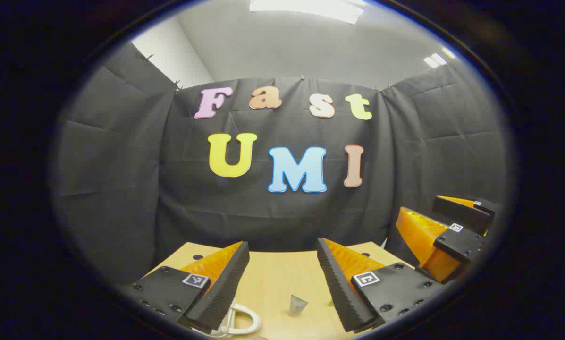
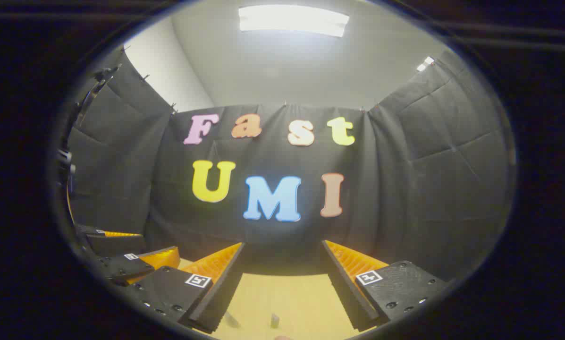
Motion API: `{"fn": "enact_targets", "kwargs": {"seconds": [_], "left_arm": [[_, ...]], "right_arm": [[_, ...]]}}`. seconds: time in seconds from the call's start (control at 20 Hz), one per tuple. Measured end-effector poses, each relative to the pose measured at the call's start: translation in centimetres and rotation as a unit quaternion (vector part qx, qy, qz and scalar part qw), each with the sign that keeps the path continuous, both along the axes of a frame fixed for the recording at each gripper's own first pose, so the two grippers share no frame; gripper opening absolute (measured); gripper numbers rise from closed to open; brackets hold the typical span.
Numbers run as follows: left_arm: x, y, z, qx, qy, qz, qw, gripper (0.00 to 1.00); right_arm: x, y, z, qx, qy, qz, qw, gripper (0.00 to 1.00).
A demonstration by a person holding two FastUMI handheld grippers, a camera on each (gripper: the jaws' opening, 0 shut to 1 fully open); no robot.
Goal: First open the suitcase, pack the skin care products into it, and then close the suitcase.
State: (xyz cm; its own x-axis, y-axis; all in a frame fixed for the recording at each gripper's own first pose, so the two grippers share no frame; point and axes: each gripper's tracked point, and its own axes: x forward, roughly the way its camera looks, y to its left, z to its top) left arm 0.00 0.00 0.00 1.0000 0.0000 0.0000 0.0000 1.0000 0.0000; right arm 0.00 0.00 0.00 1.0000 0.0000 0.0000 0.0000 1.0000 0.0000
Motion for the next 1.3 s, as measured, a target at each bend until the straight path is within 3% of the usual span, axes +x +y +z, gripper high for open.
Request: {"fn": "enact_targets", "kwargs": {"seconds": [0.4, 0.85, 1.05, 1.3], "left_arm": [[-1.2, 2.5, -1.9, 0.016, 0.007, 0.030, 0.999, 0.95], [-1.2, 4.9, -4.7, 0.023, 0.033, 0.057, 0.998, 0.95], [-0.1, 7.1, -10.2, 0.060, 0.095, 0.092, 0.989, 0.95], [1.2, 8.0, -20.8, 0.070, 0.218, 0.090, 0.969, 0.95]], "right_arm": [[-0.5, 0.9, -3.7, 0.003, 0.070, 0.001, 0.998, 0.95], [-0.7, 1.8, -5.0, 0.043, 0.099, 0.001, 0.994, 0.95], [-0.9, 0.7, -5.7, 0.051, 0.108, -0.014, 0.993, 0.95], [-1.3, -1.7, -6.6, 0.058, 0.125, -0.046, 0.989, 0.95]]}}
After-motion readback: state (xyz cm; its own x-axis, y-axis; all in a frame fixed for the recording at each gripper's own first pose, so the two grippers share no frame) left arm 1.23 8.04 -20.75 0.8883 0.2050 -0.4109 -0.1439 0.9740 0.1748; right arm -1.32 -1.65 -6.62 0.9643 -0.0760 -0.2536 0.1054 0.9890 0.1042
